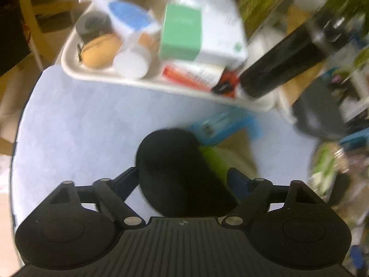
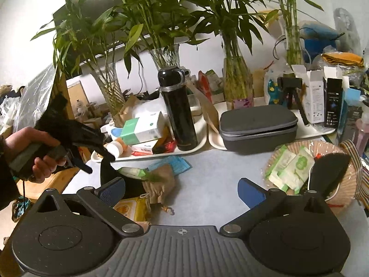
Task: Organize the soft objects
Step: 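Lower the left gripper onto the black foam pad, grasp and lift it, then grasp the green-wrapped wipes pack with the right gripper while the left holds the black pad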
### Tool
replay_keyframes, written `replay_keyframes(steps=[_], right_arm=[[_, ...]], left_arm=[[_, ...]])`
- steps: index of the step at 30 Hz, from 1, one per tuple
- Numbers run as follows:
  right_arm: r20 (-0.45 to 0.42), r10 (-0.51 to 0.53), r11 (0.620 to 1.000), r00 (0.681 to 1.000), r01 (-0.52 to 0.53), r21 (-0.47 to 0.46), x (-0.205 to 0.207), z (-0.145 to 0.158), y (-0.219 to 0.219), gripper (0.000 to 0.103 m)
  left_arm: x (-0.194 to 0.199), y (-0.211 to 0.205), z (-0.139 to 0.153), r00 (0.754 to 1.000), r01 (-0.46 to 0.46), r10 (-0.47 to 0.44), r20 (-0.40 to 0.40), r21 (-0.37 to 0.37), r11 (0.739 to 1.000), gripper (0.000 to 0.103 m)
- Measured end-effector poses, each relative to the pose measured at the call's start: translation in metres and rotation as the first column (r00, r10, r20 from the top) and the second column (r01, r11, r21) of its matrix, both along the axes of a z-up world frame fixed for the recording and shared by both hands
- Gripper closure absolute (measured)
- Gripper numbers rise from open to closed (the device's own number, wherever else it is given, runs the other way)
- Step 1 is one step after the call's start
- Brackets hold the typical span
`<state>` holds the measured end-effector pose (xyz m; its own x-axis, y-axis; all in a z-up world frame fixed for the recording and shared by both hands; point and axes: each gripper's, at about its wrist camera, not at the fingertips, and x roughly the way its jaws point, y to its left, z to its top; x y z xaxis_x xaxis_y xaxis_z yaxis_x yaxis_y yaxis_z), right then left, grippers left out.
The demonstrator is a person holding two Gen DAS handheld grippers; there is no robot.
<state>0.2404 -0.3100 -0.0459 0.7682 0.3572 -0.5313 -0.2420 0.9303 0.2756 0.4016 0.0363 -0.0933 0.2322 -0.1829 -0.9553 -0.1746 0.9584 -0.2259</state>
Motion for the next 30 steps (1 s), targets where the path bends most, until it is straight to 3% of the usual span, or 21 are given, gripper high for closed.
replay_keyframes(steps=[1, 2, 5, 12, 18, 22, 25, 30], right_arm=[[0.003, -0.002, 1.0, 1.0, 0.002, -0.014, -0.001, 0.0, 0.001, 0.0], [0.005, -0.007, 1.0, 1.0, 0.007, -0.029, -0.002, -0.001, 0.001, 0.0], [0.007, -0.005, 0.999, 1.0, 0.006, -0.034, -0.003, -0.002, 0.0, 0.0], [0.013, 0.003, 1.0, 1.0, -0.002, -0.017, -0.002, 0.0, -0.001, 0.0], [0.012, 0.01, 1.0, 1.0, -0.01, 0.008, -0.002, 0.001, -0.004, 0.0], [0.007, 0.016, 0.999, 1.0, -0.016, 0.036, -0.001, 0.002, -0.004, 0.0], [0.004, 0.022, 0.999, 1.0, -0.022, 0.03, -0.001, 0.002, -0.001, 0.0], [0.03, 0.023, 1.0, 0.999, -0.023, 0.002, -0.006, 0.006, 0.002, 0.0]], left_arm=[[0.001, 0.001, -0.006, 0.999, -0.02, 0.02, -0.032, -0.004, 1.0, 0.053], [0.001, 0.004, -0.01, 0.997, -0.055, 0.053, -0.061, -0.028, 0.998, 0.063], [-0.003, 0.006, -0.012, 0.997, -0.051, 0.049, -0.054, -0.037, 0.998, 0.073], [-0.02, 0.001, 0.016, 0.999, -0.011, 0.01, 0.051, 0.017, 1.0, 0.081], [-0.043, -0.007, 0.053, 0.975, 0.041, -0.07, 0.209, 0.139, 0.989, 0.086], [-0.062, -0.013, 0.078, 0.936, 0.072, -0.144, 0.32, 0.225, 0.972, 0.09], [-0.075, -0.014, 0.092, 0.903, 0.095, -0.174, 0.394, 0.212, 0.973, 0.091], [-0.095, -0.019, 0.106, 0.843, 0.106, -0.258, 0.472, 0.324, 0.94, 0.091]])
